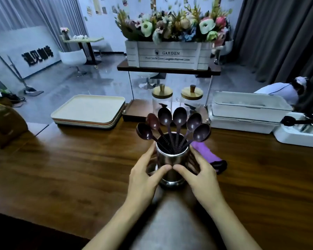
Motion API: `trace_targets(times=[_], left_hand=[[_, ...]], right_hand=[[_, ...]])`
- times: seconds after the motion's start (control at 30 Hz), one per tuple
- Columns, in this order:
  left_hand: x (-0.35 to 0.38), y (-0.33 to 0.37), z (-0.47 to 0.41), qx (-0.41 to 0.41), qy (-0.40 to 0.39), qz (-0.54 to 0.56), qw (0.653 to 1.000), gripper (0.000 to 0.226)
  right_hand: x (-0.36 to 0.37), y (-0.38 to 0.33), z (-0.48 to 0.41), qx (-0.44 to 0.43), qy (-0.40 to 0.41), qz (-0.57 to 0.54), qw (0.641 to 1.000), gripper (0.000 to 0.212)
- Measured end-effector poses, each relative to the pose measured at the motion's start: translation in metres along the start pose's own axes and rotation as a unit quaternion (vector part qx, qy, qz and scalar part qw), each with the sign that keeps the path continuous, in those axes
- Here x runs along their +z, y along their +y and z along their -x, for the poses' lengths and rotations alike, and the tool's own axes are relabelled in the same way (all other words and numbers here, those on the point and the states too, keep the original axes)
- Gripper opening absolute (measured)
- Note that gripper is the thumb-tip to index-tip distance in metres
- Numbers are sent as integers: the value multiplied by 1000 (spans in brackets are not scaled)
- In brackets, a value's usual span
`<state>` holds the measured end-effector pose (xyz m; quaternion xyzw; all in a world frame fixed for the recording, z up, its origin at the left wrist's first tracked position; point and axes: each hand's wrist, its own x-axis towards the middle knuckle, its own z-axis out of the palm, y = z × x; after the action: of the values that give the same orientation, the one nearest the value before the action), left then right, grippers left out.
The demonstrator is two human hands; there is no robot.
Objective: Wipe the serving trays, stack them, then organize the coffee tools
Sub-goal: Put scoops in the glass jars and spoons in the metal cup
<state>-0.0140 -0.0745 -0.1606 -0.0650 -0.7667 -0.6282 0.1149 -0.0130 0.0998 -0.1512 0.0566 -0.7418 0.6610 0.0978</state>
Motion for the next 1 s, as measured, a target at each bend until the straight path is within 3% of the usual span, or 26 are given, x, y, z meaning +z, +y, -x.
trace_targets(times=[0.17,0.3,0.4,0.5,0.67,1.0], left_hand=[[-64,-11,-34,-2,49,-35,998,83],[-103,-9,-72,6,88,-102,991,74],[-122,-5,-100,5,110,-124,986,66],[-135,-2,-128,2,107,-141,984,62],[-144,-5,-169,8,83,-106,991,57],[-157,-29,-216,-11,59,-125,990,57]], right_hand=[[70,-4,-44,26,-40,-45,998,68],[116,-17,-88,38,-76,-74,994,68],[138,-27,-119,27,-88,-50,994,64],[150,-33,-142,15,-91,-21,996,75],[164,-38,-170,12,-52,-19,998,31],[187,-28,-205,44,-30,-38,998,25]])
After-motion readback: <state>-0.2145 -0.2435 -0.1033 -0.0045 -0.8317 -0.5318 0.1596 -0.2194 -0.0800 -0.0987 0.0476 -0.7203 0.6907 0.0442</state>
